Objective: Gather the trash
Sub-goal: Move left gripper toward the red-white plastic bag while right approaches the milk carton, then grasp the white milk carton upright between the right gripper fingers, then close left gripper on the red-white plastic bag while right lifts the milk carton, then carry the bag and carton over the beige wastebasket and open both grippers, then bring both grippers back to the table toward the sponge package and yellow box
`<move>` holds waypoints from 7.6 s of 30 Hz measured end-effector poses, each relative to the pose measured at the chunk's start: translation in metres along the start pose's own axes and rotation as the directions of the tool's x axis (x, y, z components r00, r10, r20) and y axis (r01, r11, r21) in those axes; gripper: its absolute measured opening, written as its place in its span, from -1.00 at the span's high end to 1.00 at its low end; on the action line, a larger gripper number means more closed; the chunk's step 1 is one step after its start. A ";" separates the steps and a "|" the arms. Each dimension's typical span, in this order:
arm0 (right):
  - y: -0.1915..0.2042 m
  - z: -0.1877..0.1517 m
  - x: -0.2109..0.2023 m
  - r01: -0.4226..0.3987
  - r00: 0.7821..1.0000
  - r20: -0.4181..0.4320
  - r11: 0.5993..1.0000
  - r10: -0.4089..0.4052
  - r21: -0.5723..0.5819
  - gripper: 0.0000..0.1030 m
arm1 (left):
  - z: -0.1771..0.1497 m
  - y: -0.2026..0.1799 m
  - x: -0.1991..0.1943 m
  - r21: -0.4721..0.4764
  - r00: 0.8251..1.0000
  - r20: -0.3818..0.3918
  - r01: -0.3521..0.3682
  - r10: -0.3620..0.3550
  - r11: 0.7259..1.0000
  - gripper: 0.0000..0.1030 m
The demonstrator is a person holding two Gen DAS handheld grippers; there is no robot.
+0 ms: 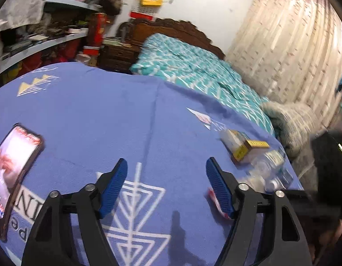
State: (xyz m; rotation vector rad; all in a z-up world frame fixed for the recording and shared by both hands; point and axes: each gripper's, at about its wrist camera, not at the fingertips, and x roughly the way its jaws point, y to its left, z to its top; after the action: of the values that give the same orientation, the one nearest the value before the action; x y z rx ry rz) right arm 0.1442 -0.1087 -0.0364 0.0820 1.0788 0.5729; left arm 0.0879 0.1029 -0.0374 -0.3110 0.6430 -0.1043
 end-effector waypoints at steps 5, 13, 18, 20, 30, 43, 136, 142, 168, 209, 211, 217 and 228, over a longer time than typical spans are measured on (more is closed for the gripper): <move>-0.032 -0.039 -0.056 -0.040 0.981 0.195 0.994 0.020 0.098 -0.41 | -0.003 -0.017 0.009 0.067 0.993 -0.087 0.088 -0.082 0.994 -0.65; -0.181 -0.018 -0.118 0.059 0.889 0.388 0.902 -0.243 0.429 -0.39 | -0.018 -0.065 0.018 0.113 0.972 -0.178 0.174 -0.153 0.978 -0.72; -0.251 -0.008 -0.075 -0.024 0.948 0.279 0.838 -0.154 0.545 0.14 | -0.024 -0.095 0.007 0.186 0.969 -0.177 0.206 -0.173 0.961 -0.77; -0.251 -0.018 -0.071 -0.099 0.944 0.314 0.825 -0.099 0.556 0.21 | -0.029 -0.104 -0.001 0.225 0.969 -0.171 0.213 -0.177 0.951 -0.78; -0.134 -0.134 -0.109 -0.221 0.940 0.334 0.875 0.073 0.431 0.20 | -0.047 -0.123 -0.007 0.321 0.965 -0.191 0.233 -0.178 0.918 -0.83; -0.078 -0.144 -0.100 0.167 0.919 0.343 0.980 -0.194 0.107 -0.74 | -0.048 -0.117 0.022 0.255 0.947 -0.293 0.210 -0.131 0.944 -0.83; -0.016 -0.192 -0.080 0.370 0.875 0.236 0.898 -0.422 0.237 -0.56 | -0.091 -0.071 -0.016 0.268 0.935 -0.354 0.094 0.007 0.959 -0.86; -0.016 -0.191 -0.079 0.361 0.878 0.240 0.902 -0.415 0.239 -0.56 | -0.090 -0.073 -0.016 0.272 0.936 -0.353 0.097 0.005 0.957 -0.83; -0.170 -0.277 -0.211 0.299 0.714 0.364 0.731 -0.598 0.613 -0.04 | -0.096 -0.313 0.042 0.307 0.744 -0.592 0.564 -0.310 0.767 0.53; -0.202 -0.035 -0.111 -0.089 0.881 0.450 0.885 -0.145 0.458 0.03 | 0.019 -0.135 0.087 0.091 0.916 -0.339 0.258 -0.213 0.962 0.07; -0.208 0.003 -0.091 -0.114 0.897 0.431 0.891 -0.098 0.440 0.02 | 0.043 -0.115 0.096 0.062 0.932 -0.304 0.227 -0.199 0.972 0.06; -0.247 0.070 -0.036 -0.095 0.934 0.343 0.860 -0.097 0.501 0.01 | 0.104 -0.097 0.168 -0.011 0.926 -0.322 0.206 -0.198 0.979 -0.25; -0.218 0.099 0.000 -0.111 0.985 0.162 0.923 0.054 0.368 0.02 | 0.080 -0.113 0.248 -0.102 0.799 -0.518 0.297 -0.306 0.949 0.06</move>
State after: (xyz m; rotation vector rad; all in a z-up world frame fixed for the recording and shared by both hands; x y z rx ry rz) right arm 0.3156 -0.2739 -0.0620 0.5022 1.0302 0.4208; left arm 0.3341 -0.0314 -0.0835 -0.4040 1.1432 -0.5087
